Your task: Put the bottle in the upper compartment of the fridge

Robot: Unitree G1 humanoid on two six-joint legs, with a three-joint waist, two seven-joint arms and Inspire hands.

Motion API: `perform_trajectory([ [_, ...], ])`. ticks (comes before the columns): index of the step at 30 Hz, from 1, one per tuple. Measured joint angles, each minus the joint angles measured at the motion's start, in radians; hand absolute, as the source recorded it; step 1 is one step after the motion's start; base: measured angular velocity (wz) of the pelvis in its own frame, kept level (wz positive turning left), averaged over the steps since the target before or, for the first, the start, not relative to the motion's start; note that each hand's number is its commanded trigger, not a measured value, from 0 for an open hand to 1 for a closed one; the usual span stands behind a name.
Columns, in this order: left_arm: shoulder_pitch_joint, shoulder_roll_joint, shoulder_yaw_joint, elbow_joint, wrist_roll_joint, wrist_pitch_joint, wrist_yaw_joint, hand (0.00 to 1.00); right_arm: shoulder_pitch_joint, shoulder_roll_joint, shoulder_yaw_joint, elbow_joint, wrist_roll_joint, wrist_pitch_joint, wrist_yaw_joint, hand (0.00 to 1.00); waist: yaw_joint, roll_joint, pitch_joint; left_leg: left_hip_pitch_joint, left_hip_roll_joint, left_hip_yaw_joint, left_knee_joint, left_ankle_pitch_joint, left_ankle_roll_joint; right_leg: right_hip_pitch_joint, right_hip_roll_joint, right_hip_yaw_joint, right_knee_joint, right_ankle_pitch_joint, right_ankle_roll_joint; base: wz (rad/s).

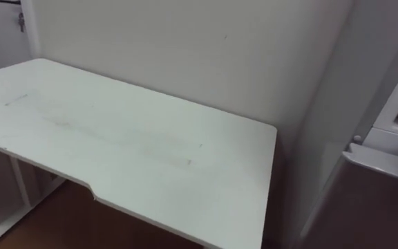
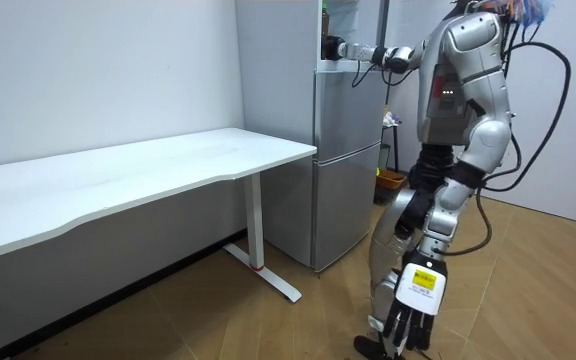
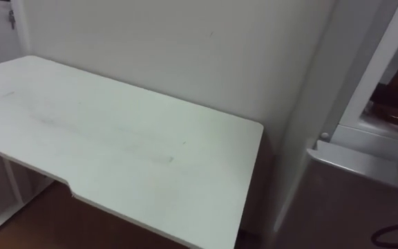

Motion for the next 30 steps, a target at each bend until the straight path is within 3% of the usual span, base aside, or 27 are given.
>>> perform_trajectory([
  [4,-0.017,-0.003,0.019,0.001,0.000,0.000,0.000,0.00,0.084,0.000,-0.034,-0.146,-0.003,0.010,0.008,0.00,-0.020,0.011,-0.0035,0.024,-0.002,0.010,-0.020,0.000,0.003,0.014,-0.004,0.003,-0.004,-0.001,0.004,-0.05],
  [7,-0.020,-0.008,0.024,0.001,0.009,-0.006,-0.001,0.00,0.134,0.000,-0.033,-0.201,-0.004,0.012,0.024,0.00,-0.027,0.015,-0.0036,0.069,-0.002,0.023,-0.053,-0.003,0.005,0.043,-0.004,0.037,-0.003,-0.005,0.010,-0.14],
  [15,-0.019,-0.014,0.030,0.001,0.030,-0.006,-0.042,0.00,0.155,0.000,-0.050,-0.219,-0.004,0.021,0.067,0.00,-0.058,0.025,0.0034,0.111,0.001,0.050,-0.064,-0.012,0.011,0.060,-0.002,0.089,0.010,-0.007,0.014,-0.13],
  [17,-0.017,-0.011,0.033,0.001,0.030,-0.010,-0.062,0.00,0.173,0.000,-0.083,-0.241,-0.004,0.021,0.075,0.00,-0.064,0.032,0.0015,0.113,-0.001,0.053,-0.061,-0.016,0.016,0.062,-0.004,0.108,0.011,-0.010,0.020,-0.07],
  [22,-0.013,-0.006,0.033,0.006,0.056,-0.013,-0.088,0.00,0.229,0.000,-0.118,-0.359,-0.005,0.019,0.065,0.00,-0.081,0.045,-0.0049,0.126,0.000,0.064,-0.050,-0.024,0.021,0.076,-0.005,0.109,0.013,-0.008,0.024,-0.06],
  [26,0.009,-0.008,0.027,0.012,0.070,-0.038,-0.089,0.00,0.308,0.001,-0.131,-0.443,-0.029,0.017,0.039,0.00,-0.084,0.046,-0.0040,0.157,0.001,0.077,-0.052,-0.031,0.023,0.098,-0.005,0.135,0.014,-0.009,0.027,-0.12],
  [30,0.031,-0.010,0.030,0.028,0.072,-0.039,-0.082,0.00,0.393,0.005,-0.169,-0.551,-0.041,0.016,-0.004,0.00,-0.086,0.045,-0.0037,0.159,0.000,0.079,-0.052,-0.034,0.024,0.097,-0.004,0.162,0.014,-0.010,0.028,-0.07],
])
